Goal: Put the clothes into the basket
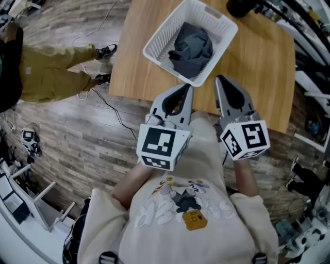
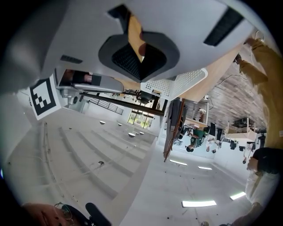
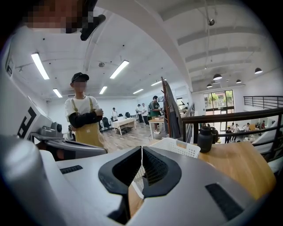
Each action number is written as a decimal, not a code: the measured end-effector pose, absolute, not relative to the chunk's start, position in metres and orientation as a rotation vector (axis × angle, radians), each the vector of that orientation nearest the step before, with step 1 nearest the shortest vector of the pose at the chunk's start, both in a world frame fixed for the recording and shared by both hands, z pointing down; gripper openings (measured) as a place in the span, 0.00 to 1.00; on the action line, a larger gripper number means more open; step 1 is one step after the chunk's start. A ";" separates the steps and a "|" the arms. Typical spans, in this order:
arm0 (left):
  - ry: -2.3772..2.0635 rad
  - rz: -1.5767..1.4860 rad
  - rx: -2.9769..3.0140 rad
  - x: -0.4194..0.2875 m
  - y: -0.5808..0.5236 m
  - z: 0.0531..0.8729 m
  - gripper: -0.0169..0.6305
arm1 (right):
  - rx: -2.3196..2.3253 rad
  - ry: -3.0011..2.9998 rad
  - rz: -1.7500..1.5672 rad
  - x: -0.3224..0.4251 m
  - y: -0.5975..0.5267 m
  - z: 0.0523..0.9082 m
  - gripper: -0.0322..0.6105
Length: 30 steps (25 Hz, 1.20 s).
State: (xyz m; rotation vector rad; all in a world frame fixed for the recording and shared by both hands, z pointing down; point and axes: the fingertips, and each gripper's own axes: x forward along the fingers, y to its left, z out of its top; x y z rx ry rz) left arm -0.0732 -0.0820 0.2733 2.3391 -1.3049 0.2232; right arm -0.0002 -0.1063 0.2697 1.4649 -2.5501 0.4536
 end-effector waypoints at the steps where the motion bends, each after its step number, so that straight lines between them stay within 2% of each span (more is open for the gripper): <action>1: -1.314 0.224 2.337 -0.072 -0.081 0.273 0.03 | 1.456 -2.559 0.451 0.000 -0.106 0.268 0.09; 14: -1.425 0.225 2.277 -0.035 -0.044 0.260 0.03 | 1.397 -2.658 0.452 0.034 -0.066 0.243 0.09; 30: -1.509 0.231 2.238 0.009 0.031 0.271 0.03 | 1.314 -2.690 0.483 0.074 0.017 0.267 0.09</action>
